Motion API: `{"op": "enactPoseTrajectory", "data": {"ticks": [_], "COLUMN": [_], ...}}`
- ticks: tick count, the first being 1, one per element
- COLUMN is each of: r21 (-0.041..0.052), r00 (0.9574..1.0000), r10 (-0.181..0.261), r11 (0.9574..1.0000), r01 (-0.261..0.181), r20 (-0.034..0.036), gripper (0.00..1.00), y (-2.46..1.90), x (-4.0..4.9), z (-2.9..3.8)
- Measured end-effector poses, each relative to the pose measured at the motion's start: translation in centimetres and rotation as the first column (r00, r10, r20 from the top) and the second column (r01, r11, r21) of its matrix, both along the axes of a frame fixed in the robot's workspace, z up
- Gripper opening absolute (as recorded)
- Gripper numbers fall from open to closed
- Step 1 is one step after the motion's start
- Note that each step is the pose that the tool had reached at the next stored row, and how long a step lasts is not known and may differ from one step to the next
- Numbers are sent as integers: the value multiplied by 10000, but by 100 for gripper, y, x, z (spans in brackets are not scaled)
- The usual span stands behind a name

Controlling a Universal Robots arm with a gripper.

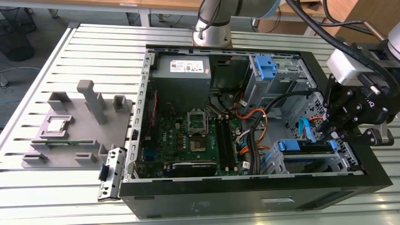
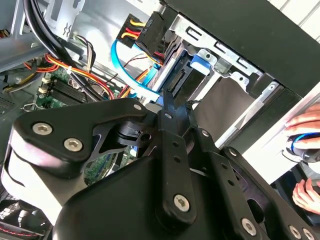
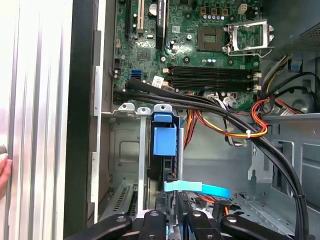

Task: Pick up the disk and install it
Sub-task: 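Insert the first disk wire, then insert the second disk wire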

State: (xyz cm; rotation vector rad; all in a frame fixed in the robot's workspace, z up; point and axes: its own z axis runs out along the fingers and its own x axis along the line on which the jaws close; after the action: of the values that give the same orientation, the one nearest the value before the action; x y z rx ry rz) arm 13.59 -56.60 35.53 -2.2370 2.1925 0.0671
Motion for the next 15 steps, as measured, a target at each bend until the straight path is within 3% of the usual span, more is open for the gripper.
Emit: {"op": "enactPoseTrajectory", "data": {"ticks": [7, 15], "r21": [59, 61], "r00": [10000, 10000], "r10": [0, 0], "r11": [10000, 10000], "r01": [0, 0], "r20": [0, 0], "gripper": [24, 24], "y": [-11, -12], "x": [0, 0], "z": [-1, -1]}}
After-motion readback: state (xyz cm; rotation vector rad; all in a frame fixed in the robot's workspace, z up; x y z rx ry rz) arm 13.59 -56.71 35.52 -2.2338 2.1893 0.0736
